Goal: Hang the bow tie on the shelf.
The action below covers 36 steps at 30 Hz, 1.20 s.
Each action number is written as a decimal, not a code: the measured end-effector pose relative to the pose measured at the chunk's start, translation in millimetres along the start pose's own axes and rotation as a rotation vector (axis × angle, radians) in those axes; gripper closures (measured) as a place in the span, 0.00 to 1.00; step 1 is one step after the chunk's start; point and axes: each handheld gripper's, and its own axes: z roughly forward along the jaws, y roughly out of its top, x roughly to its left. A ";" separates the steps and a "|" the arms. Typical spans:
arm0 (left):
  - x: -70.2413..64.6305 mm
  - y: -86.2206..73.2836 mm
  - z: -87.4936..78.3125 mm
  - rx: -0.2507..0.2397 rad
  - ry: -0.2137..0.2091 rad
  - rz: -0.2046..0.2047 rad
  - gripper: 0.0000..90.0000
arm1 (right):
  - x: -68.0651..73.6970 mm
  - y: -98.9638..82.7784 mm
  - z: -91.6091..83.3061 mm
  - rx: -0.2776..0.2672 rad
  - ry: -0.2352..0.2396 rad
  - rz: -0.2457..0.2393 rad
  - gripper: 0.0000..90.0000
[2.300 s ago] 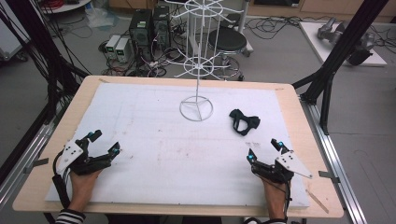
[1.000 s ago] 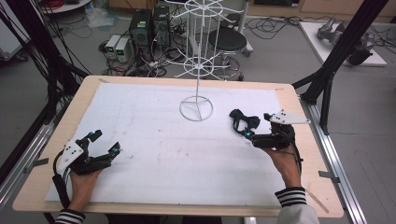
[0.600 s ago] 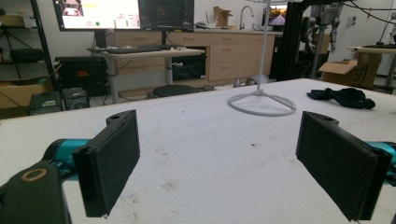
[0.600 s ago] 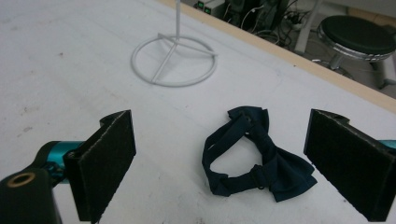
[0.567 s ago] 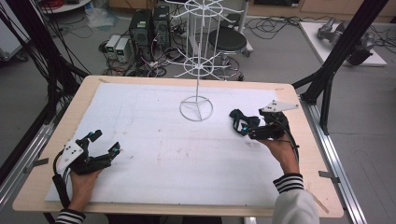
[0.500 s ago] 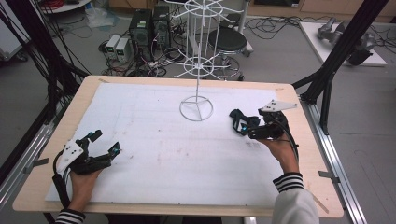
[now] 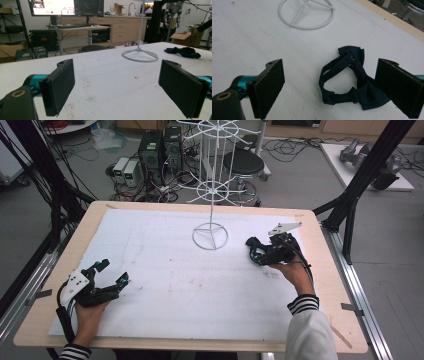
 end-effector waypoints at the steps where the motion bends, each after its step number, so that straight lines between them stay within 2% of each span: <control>1: 0.1 0.0 0.0 0.001 0.000 0.002 0.16 | -0.6 0.6 1.4 0.011 0.002 -0.004 0.09; 3: 0.1 0.0 0.1 0.001 0.000 0.001 0.16 | -1.3 1.9 4.0 0.023 0.006 -0.008 0.10; 5: 0.0 0.1 0.2 0.002 0.000 0.001 0.16 | -1.3 3.8 5.8 0.042 0.017 -0.025 0.15; 9: -0.1 0.0 0.3 0.003 0.000 0.003 0.16 | -0.4 6.7 12.0 0.068 0.026 -0.049 0.15; 11: -0.1 0.1 0.1 0.003 0.000 0.004 0.16 | -1.6 5.6 16.2 0.086 0.033 -0.043 0.16; 15: -0.1 0.0 0.1 0.002 0.000 0.004 0.16 | -3.6 1.0 25.6 0.175 0.041 -0.056 0.22; 21: -0.1 0.0 0.2 0.003 0.000 0.004 0.16 | 1.1 1.2 31.3 0.222 0.067 -0.101 0.28; 26: -0.1 0.0 0.1 0.003 0.000 0.004 0.16 | 4.0 1.2 38.1 0.249 0.074 -0.130 0.32; 32: 0.0 0.0 0.1 0.002 0.000 0.003 0.16 | 1.6 0.1 41.2 0.264 0.062 -0.110 0.39; 35: 0.1 0.1 0.3 0.003 0.000 0.002 0.16 | 2.0 -0.6 43.0 0.274 0.070 -0.117 0.42; 36: 0.1 0.1 0.3 0.003 0.000 0.002 0.16 | 2.0 -0.6 43.9 0.279 0.058 -0.122 0.42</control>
